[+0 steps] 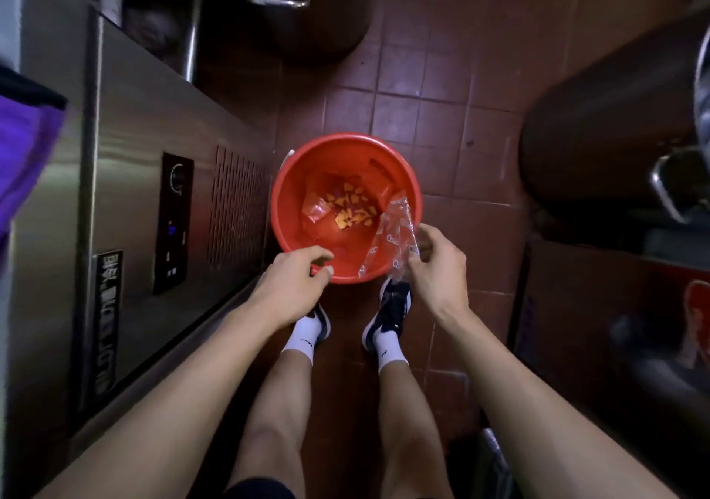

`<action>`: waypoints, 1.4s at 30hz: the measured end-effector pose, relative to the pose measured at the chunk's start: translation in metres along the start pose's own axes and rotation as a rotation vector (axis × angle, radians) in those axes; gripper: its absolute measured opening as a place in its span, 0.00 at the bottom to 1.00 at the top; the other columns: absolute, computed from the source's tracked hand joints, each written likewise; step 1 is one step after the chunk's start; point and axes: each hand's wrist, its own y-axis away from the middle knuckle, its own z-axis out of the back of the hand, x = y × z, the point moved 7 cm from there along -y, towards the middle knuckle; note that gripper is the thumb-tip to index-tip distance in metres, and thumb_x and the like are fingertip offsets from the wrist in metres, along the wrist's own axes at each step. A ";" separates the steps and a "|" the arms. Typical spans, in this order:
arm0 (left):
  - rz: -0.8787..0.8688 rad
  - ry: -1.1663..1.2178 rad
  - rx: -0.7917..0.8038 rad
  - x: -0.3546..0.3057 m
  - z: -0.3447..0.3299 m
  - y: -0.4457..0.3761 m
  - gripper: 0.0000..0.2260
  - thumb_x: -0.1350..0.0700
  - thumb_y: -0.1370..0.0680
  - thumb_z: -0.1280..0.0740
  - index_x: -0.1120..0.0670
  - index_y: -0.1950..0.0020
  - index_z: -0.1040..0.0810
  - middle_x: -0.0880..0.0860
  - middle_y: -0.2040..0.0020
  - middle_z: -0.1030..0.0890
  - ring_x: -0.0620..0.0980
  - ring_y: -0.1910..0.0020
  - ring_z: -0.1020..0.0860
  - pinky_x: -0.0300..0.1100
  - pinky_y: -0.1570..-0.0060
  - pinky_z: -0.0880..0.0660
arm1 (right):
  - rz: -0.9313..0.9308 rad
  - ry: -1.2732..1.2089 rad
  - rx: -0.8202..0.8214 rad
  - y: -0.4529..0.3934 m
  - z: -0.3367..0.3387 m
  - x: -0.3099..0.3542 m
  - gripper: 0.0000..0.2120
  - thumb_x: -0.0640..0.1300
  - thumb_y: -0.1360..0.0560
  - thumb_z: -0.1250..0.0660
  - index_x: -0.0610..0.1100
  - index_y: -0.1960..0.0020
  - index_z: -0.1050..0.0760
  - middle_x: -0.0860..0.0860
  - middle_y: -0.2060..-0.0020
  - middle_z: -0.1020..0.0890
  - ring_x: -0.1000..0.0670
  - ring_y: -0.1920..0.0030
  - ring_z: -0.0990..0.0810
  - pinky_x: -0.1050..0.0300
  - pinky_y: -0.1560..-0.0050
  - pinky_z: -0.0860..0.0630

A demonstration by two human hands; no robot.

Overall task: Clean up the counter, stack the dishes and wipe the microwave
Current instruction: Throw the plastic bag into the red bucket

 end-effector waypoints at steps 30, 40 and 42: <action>0.088 0.121 -0.094 0.053 -0.048 -0.113 0.11 0.48 0.21 0.35 0.42 0.39 0.21 0.42 0.44 0.19 0.47 0.46 0.21 0.47 0.40 0.24 | 0.080 0.203 0.146 -0.104 -0.141 -0.015 0.19 0.49 0.19 0.37 0.47 0.29 0.28 0.46 0.37 0.21 0.44 0.39 0.22 0.47 0.37 0.25; 0.057 -0.046 -0.064 0.015 -0.035 -0.093 0.12 0.47 0.20 0.36 0.42 0.36 0.23 0.46 0.39 0.20 0.51 0.40 0.23 0.49 0.38 0.25 | 0.139 0.177 0.139 -0.080 -0.079 0.004 0.18 0.45 0.21 0.36 0.48 0.31 0.26 0.48 0.37 0.20 0.46 0.36 0.23 0.49 0.34 0.27; 0.045 -0.082 -0.054 0.005 -0.031 -0.082 0.13 0.47 0.20 0.36 0.42 0.36 0.23 0.46 0.38 0.20 0.52 0.39 0.23 0.48 0.39 0.26 | 0.163 0.178 0.137 -0.071 -0.062 0.013 0.19 0.45 0.21 0.36 0.47 0.31 0.26 0.48 0.35 0.21 0.46 0.34 0.24 0.51 0.33 0.29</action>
